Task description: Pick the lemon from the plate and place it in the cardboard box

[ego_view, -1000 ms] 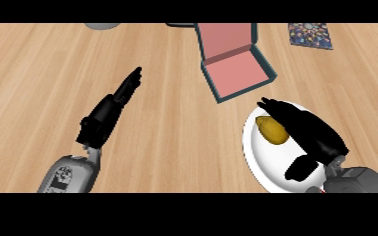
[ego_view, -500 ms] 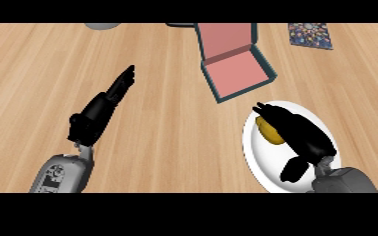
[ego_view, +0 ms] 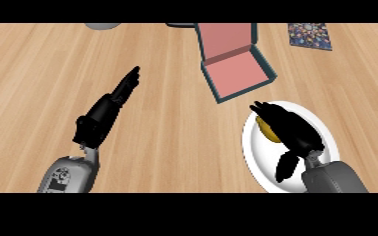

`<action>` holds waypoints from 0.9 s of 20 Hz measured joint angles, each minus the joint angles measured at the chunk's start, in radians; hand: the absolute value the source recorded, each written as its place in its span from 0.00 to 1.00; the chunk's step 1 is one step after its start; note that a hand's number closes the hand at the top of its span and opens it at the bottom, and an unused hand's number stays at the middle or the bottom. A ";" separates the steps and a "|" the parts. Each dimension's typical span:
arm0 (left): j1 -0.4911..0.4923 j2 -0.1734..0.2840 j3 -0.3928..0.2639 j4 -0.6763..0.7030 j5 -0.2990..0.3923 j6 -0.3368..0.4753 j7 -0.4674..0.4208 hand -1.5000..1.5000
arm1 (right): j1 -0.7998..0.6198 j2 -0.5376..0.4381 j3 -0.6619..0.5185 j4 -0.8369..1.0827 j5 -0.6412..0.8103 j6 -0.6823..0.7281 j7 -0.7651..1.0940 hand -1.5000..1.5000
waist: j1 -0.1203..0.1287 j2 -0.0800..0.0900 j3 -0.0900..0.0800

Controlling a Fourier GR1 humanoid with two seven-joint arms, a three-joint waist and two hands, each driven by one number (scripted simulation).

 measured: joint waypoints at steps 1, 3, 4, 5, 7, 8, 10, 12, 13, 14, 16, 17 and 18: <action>-0.001 -0.012 -0.006 0.007 -0.012 0.010 -0.005 0.50 | -0.005 0.005 -0.004 0.017 0.007 -0.014 -0.013 1.00 | 0.000 -0.001 -0.002; 0.005 -0.007 0.003 0.018 -0.015 0.000 -0.023 0.50 | -0.017 0.006 -0.015 0.035 0.015 -0.008 -0.024 1.00 | -0.001 -0.003 -0.004; 0.012 -0.007 0.007 0.018 -0.015 -0.003 -0.032 0.50 | -0.024 0.009 -0.017 0.047 0.023 -0.014 -0.033 1.00 | -0.001 -0.004 -0.005; 0.013 -0.009 0.008 0.016 -0.019 -0.001 -0.032 0.50 | -0.023 0.013 -0.011 0.042 0.036 -0.015 -0.027 1.00 | -0.001 -0.005 -0.006; 0.013 -0.011 0.011 0.029 -0.023 -0.005 -0.042 0.50 | -0.013 0.011 -0.009 0.037 0.052 -0.037 -0.050 1.00 | -0.001 -0.008 -0.009; 0.000 -0.014 0.013 0.023 -0.019 -0.008 -0.022 0.50 | -0.013 0.009 -0.010 0.042 0.058 -0.052 -0.066 1.00 | -0.001 -0.009 -0.010; 0.004 -0.015 0.014 0.034 -0.025 -0.011 -0.040 0.50 | -0.039 0.012 -0.016 0.080 0.069 -0.071 -0.093 1.00 | 0.000 -0.009 -0.010; -0.009 -0.029 0.008 0.040 -0.037 0.001 -0.033 0.50 | -0.044 0.011 -0.006 0.081 0.088 -0.087 -0.114 1.00 | -0.003 -0.008 -0.010; -0.012 -0.024 0.013 0.038 -0.031 -0.007 -0.031 0.50 | -0.045 0.012 0.009 0.074 0.098 -0.095 -0.129 1.00 | -0.003 -0.009 -0.011; -0.013 -0.021 0.019 0.037 -0.026 -0.011 -0.026 0.50 | -0.039 0.021 0.035 0.047 0.110 -0.092 -0.131 1.00 | -0.004 -0.009 -0.011; -0.025 -0.025 0.017 0.028 -0.025 -0.011 -0.006 0.50 | -0.060 0.036 0.077 0.035 0.127 -0.083 -0.155 1.00 | -0.002 -0.006 -0.008; -0.025 -0.027 0.017 0.039 -0.030 -0.008 -0.018 0.50 | -0.072 0.039 0.093 0.026 0.135 -0.082 -0.168 1.00 | -0.002 -0.005 -0.007; -0.032 -0.030 0.018 0.043 -0.030 -0.007 -0.012 0.50 | -0.064 0.044 0.112 0.002 0.144 -0.083 -0.174 1.00 | -0.003 -0.004 -0.005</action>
